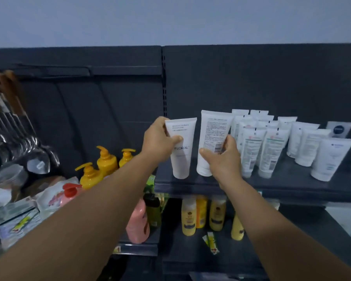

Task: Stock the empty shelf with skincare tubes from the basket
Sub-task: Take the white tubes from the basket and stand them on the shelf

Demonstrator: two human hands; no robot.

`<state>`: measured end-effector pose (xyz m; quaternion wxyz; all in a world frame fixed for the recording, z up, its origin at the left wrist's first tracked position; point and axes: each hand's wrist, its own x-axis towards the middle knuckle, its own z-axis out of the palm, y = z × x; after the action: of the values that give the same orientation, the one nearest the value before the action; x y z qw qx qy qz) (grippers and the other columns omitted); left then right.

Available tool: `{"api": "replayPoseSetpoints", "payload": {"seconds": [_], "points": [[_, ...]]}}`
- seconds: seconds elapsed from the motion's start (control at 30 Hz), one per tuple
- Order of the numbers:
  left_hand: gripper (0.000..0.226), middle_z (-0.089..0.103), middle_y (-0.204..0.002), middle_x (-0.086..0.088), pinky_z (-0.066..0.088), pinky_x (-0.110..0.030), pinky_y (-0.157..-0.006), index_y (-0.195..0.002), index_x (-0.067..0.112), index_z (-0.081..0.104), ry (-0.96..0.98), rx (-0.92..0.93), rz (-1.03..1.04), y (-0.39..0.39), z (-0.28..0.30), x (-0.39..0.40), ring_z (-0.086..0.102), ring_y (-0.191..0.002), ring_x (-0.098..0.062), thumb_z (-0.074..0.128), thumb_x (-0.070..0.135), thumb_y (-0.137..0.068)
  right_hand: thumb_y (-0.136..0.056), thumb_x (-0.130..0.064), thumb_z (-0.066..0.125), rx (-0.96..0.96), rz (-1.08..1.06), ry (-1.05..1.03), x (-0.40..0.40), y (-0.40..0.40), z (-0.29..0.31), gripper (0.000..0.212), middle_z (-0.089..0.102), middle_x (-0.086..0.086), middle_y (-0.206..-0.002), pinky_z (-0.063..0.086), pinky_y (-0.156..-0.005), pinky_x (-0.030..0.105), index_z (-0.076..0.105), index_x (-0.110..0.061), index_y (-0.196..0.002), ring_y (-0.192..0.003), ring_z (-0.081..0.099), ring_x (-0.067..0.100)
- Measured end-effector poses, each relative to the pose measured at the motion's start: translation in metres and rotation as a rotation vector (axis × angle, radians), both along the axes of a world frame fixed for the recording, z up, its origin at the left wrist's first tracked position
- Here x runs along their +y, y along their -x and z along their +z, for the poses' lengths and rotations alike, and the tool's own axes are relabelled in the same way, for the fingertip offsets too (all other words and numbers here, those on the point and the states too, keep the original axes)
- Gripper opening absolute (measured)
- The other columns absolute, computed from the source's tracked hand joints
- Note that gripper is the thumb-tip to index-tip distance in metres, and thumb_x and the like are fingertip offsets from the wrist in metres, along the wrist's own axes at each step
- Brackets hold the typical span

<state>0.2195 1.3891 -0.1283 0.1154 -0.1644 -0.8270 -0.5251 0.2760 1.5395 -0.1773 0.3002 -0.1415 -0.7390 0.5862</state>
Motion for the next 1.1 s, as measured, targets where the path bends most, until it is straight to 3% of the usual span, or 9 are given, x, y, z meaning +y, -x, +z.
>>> {"api": "replayPoseSetpoints", "payload": {"seconds": [0.07,0.3,0.6,0.7,0.8,0.87,0.97,1.1], "points": [[0.028,0.065,-0.097,0.003,0.040,-0.014,-0.057,-0.101,0.020,0.051,0.008,-0.019,0.019,0.032,-0.003,0.013,0.057,-0.077,-0.003,0.070,0.011,-0.081,-0.079,-0.016,0.075,-0.016,-0.017,-0.006,0.013,0.030,-0.004,0.046,0.060,-0.014,-0.105,0.045,-0.080,0.026,0.046,-0.027,-0.113,-0.093,0.058,0.008],[0.028,0.062,-0.093,0.001,0.042,-0.017,-0.058,-0.105,0.019,0.051,0.031,-0.076,0.035,0.123,-0.020,0.053,0.058,-0.081,-0.010,0.068,0.013,-0.084,-0.079,-0.014,0.074,-0.115,-0.082,-0.041,0.051,0.119,-0.029,0.053,0.062,-0.008,-0.116,0.043,-0.083,0.027,0.045,-0.021,-0.123,-0.093,0.056,0.010],[0.030,0.057,-0.090,0.002,0.040,-0.018,-0.059,-0.110,0.017,0.048,0.074,-0.076,0.036,0.183,-0.023,0.082,0.055,-0.079,-0.009,0.065,0.012,-0.086,-0.082,-0.010,0.070,-0.135,-0.090,-0.021,0.074,0.192,-0.038,0.049,0.061,-0.005,-0.119,0.039,-0.077,0.023,0.044,-0.019,-0.123,-0.094,0.053,0.010],[0.034,0.057,-0.092,0.002,0.045,-0.024,-0.069,-0.115,0.017,0.046,0.085,-0.098,0.022,0.191,-0.023,0.085,0.058,-0.088,-0.015,0.064,0.012,-0.086,-0.080,-0.008,0.071,-0.145,-0.100,-0.028,0.077,0.202,-0.042,0.047,0.061,-0.002,-0.120,0.039,-0.077,0.023,0.046,-0.017,-0.119,-0.096,0.055,0.012],[0.040,0.059,-0.096,-0.001,0.052,-0.034,-0.079,-0.118,0.016,0.043,0.119,-0.121,0.014,0.191,-0.024,0.083,0.061,-0.095,-0.020,0.066,0.013,-0.085,-0.080,-0.013,0.071,-0.171,-0.112,-0.029,0.076,0.204,-0.045,0.059,0.057,0.000,-0.128,0.041,-0.080,0.026,0.040,-0.016,-0.130,-0.110,0.058,0.019],[0.052,0.060,-0.106,0.000,0.050,-0.032,-0.084,-0.128,0.017,0.040,0.139,-0.129,0.006,0.184,-0.027,0.080,0.060,-0.102,-0.020,0.068,0.014,-0.084,-0.080,-0.019,0.072,-0.209,-0.113,-0.036,0.072,0.198,-0.045,0.076,0.050,0.001,-0.137,0.044,-0.090,0.032,0.029,-0.016,-0.142,-0.121,0.053,0.023],[0.077,0.047,-0.141,-0.001,0.042,-0.033,-0.101,-0.148,0.016,0.022,0.152,-0.155,-0.012,0.167,-0.036,0.071,0.048,-0.128,-0.021,0.068,0.017,-0.085,-0.081,-0.026,0.072,-0.251,-0.095,-0.072,0.062,0.180,-0.045,0.085,0.042,0.000,-0.145,0.042,-0.104,0.043,0.019,-0.017,-0.147,-0.130,0.044,0.025],[0.086,0.024,-0.157,-0.004,0.030,-0.038,-0.115,-0.152,0.017,0.012,0.299,-0.107,-0.004,0.126,-0.052,0.051,0.028,-0.143,-0.022,0.067,0.024,-0.087,-0.079,-0.029,0.071,-0.260,-0.054,-0.205,0.044,0.139,-0.050,0.077,0.042,0.005,-0.143,0.040,-0.105,0.049,0.028,-0.016,-0.142,-0.131,0.042,0.026]]}}
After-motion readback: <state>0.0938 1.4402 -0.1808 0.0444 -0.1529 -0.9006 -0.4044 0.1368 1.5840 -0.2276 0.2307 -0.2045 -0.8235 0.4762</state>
